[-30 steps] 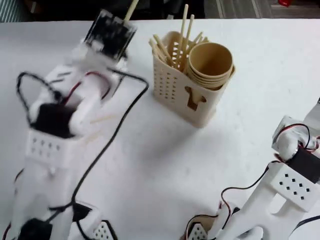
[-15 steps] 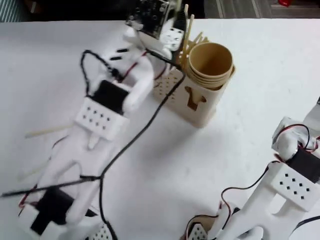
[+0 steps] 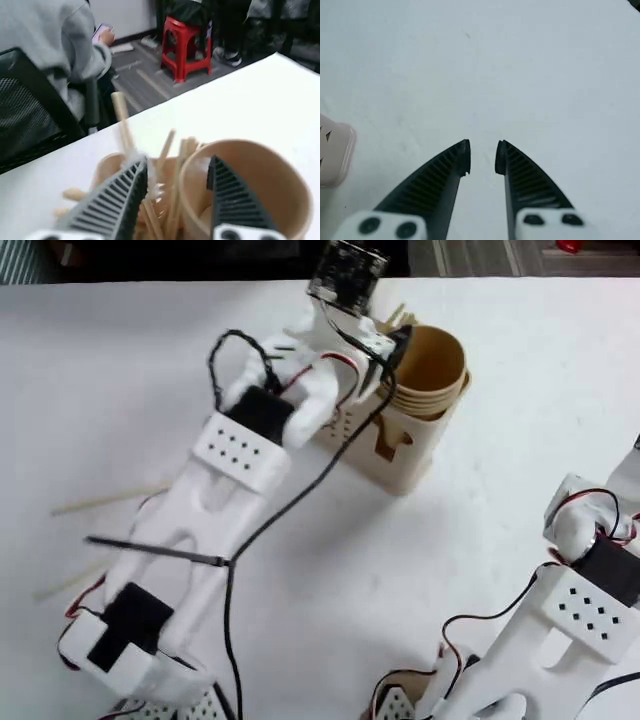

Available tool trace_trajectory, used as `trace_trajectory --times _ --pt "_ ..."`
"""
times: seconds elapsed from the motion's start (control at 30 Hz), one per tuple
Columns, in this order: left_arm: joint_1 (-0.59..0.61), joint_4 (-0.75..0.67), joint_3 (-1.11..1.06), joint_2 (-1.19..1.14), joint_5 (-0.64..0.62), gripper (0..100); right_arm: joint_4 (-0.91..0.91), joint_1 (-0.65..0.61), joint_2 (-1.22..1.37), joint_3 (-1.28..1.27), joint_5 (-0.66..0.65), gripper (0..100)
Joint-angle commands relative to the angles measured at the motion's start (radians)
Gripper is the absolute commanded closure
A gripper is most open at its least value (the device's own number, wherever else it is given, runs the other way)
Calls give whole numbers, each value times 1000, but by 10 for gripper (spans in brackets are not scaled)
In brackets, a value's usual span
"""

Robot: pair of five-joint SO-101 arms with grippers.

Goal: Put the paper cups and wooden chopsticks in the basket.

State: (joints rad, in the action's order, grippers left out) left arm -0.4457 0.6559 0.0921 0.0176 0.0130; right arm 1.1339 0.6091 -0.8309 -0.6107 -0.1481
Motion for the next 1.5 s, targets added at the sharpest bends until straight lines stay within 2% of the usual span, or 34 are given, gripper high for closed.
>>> trace_trajectory --times 0.0,0.1,0.33,0.53,0.67,0.77,0.87,1.03,1.23,1.47 --pt "64 180 130 76 72 793 -21 -8 1 8 -2 900" --pt "117 338 187 128 153 803 -21 -8 1 8 -2 900" --pt "286 744 256 211 466 801 -31 -8 1 -6 -2 900" --pt "492 875 250 213 710 801 -117 -8 1 -64 -2 900" --pt "562 956 244 211 850 800 -117 -8 -2 -64 -2 900" --pt "605 957 163 211 907 771 -117 -8 -1 -63 -2 900" --pt "642 899 28 211 967 741 -117 -8 -1 -64 -2 900" --pt "657 815 -196 211 1125 739 -114 -50 1 -68 -2 900" --pt "665 786 -330 211 1321 734 -113 -70 1 -69 -2 900" --pt "710 555 -476 209 1298 638 -113 -67 1 -69 -2 900"
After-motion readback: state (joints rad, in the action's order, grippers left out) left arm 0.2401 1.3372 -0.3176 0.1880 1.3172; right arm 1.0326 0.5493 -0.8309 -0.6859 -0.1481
